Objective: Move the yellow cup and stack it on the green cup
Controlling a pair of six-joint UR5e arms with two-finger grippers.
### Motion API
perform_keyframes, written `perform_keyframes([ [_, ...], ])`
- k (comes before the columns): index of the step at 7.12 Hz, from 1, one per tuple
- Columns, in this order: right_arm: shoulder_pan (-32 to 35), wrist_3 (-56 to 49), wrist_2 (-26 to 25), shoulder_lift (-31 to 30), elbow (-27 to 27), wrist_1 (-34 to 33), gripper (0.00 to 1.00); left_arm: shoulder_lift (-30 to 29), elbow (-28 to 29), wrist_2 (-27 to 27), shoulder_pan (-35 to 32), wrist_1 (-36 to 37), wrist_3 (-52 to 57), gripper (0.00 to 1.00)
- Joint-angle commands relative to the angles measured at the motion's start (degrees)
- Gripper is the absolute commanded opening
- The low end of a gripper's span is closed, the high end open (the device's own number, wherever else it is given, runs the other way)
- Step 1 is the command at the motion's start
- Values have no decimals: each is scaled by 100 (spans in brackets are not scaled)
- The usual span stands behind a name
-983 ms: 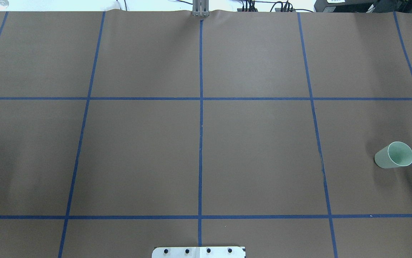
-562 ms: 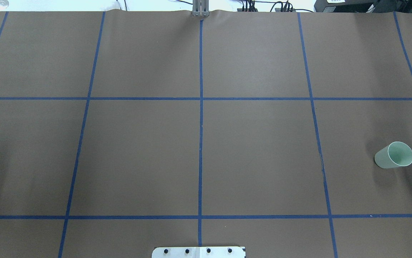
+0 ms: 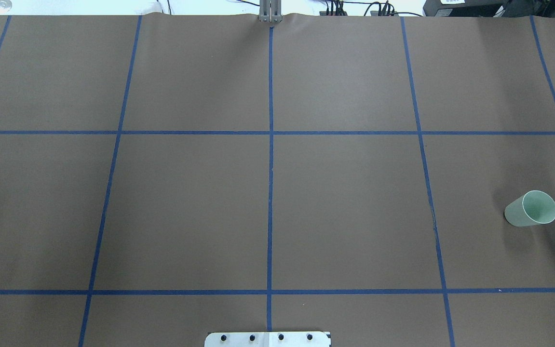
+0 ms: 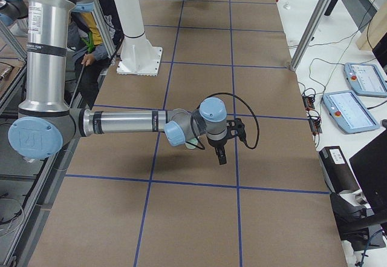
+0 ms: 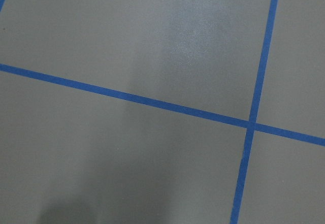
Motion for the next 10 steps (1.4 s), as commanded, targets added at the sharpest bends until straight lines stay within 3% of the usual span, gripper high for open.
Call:
perform_keyframes([
  [1, 0, 3, 6, 0, -18, -3, 100, -15, 56, 7, -25, -1791, 1419, 26],
  [4, 0, 3, 24, -9, -1, -3, 100, -172, -49, -72, -69, -4436, 4133, 26],
  [7, 9, 12, 182, -9, 17, -3, 100, -260, -314, -1945, -51, -5730, 5517, 27],
  [8, 9, 12, 226, 0, 17, -3, 100, -339, -340, -2544, -60, -6040, 5582, 23],
  [9, 9, -6, 235, 17, 26, 6, 100, -592, -384, -3011, -69, -6382, 5582, 5],
  [10, 9, -6, 270, 131, 17, -3, 100, -804, -410, -3503, -60, -6612, 5591, 4],
])
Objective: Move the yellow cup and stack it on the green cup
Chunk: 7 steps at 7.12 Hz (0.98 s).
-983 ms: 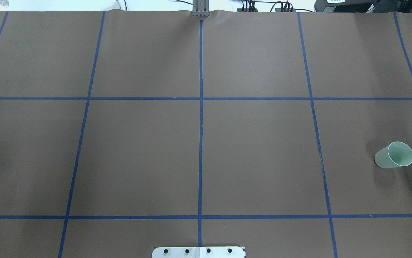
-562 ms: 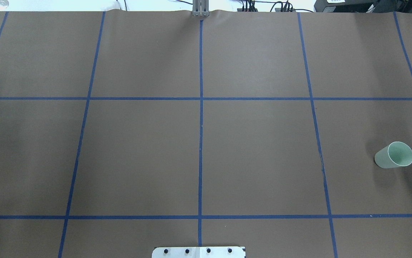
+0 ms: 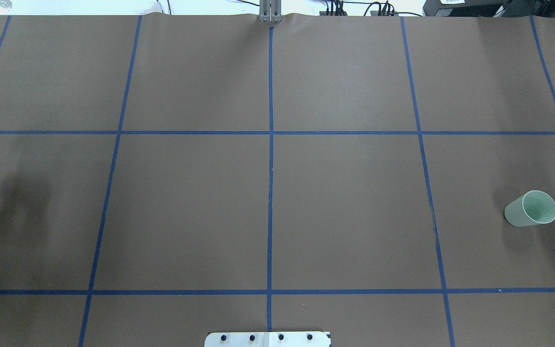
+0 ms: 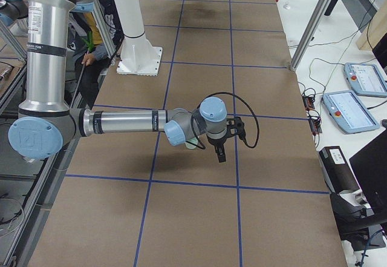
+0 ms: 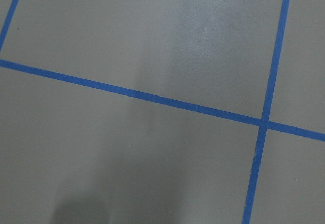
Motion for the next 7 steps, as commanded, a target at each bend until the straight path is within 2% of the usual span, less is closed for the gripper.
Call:
perform_keyframes([
  [1, 1, 2, 152, 140, 5, 5, 100, -517, -232, -745, -7, -381, 126, 5],
  [2, 1, -6, 431, 253, -3, 5, 100, -763, -373, -902, 2, -355, 510, 7],
  [3, 9, -15, 573, 306, 188, 14, 100, -888, -392, -1287, -7, -355, 1088, 11],
  [4, 9, 98, 575, 316, 320, 14, 100, -1045, -540, -1630, -7, -355, 1329, 11],
  [6, 1, 737, 592, 473, 584, 5, 100, -1537, -787, -3005, -24, -119, 1296, 7],
  [7, 1, 845, 670, 796, 629, 5, 92, -1757, -945, -3379, -33, 195, 1288, 3],
])
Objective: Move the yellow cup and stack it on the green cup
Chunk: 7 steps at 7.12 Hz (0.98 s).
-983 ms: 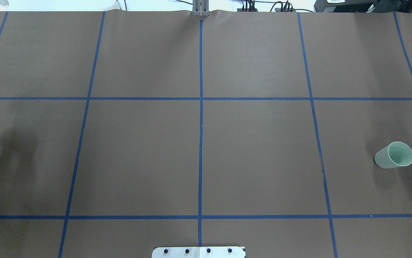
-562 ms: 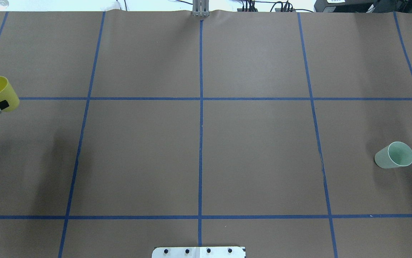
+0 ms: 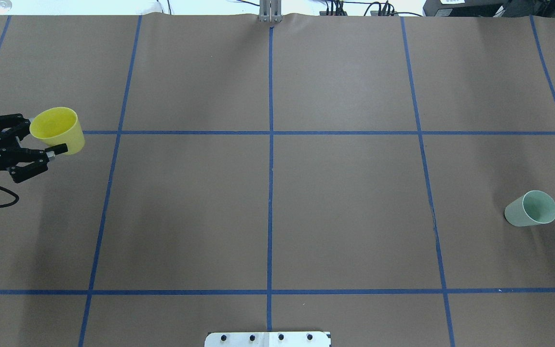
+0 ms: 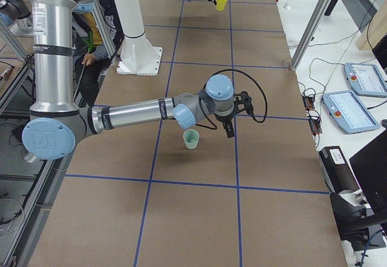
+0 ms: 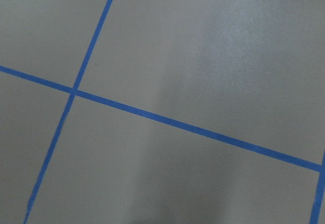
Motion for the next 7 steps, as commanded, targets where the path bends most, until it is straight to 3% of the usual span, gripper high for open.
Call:
perform_keyframes([
  [1, -13, 469, 328, 543, 155, -1, 87, -358, -415, -885, -8, 535, -3, 0],
  [2, -117, 1150, 635, 877, 182, 7, 99, -376, -887, -1096, -8, 903, -3, 0],
  [3, -440, 2027, 786, 1289, 269, 7, 99, -542, -1423, -1290, 1, 1498, -3, 0],
  [4, -896, 2758, 710, 1580, 514, 7, 99, -804, -1611, -1405, 10, 2017, -3, 0],
  [5, -1205, 3227, 561, 1931, 559, -1, 99, -964, -1569, -1432, 18, 2118, 6, 0],
  [7, -2187, 4691, -341, 2783, 595, -45, 100, -983, -1516, -1424, 80, 2250, 67, 0],
])
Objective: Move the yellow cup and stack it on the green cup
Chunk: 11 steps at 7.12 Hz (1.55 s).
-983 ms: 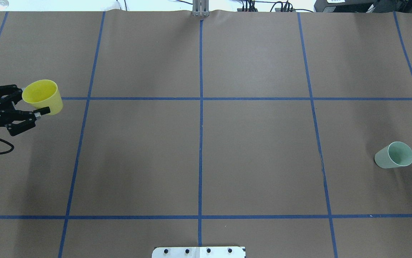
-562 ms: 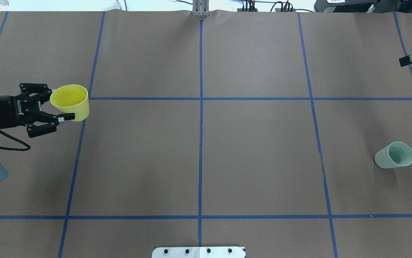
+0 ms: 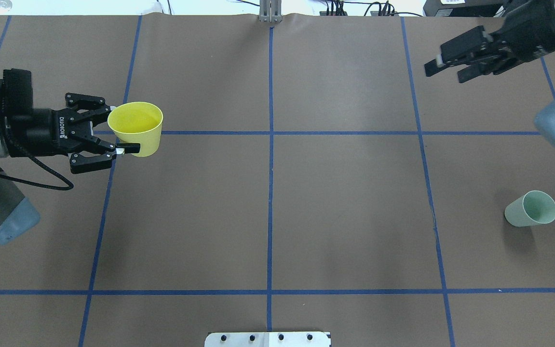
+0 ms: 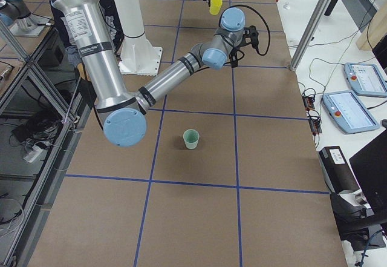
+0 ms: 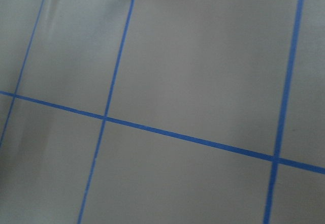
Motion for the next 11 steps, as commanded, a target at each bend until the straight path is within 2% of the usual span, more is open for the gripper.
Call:
perform_keyframes([
  [1, -1121, 1282, -985, 770, 27, -79, 100, -24, 7, 22, 49, 98, 63, 0],
  [2, -1388, 1486, -1086, 1173, 27, -532, 100, -24, 7, 57, 58, 98, 64, 0],
  [3, -1634, 1514, -1148, 1707, 27, -1284, 100, 11, 7, 188, 93, 89, 73, 0],
  [4, -2011, 1514, -1462, 2052, 27, -1736, 100, -32, 7, 250, 189, 98, 99, 0],
  [5, -2232, 1523, -1543, 2273, 1, -2001, 100, -85, 15, 372, 338, 106, 438, 0],
  [6, -2347, 1523, -1544, 2536, -25, -2361, 100, -59, 7, 765, 505, 107, 903, 0],
  [8, -2584, 1541, -1640, 2915, -200, -2776, 100, -85, 7, 1311, 996, 107, 1145, 0],
  [9, -2664, 1541, -1701, 3178, -532, -2795, 100, -120, 7, 1566, 1286, 107, 1241, 6],
  [11, -2839, 1541, -1981, 3216, -676, -2786, 100, -199, -11, 1692, 1411, 107, 1303, 15],
])
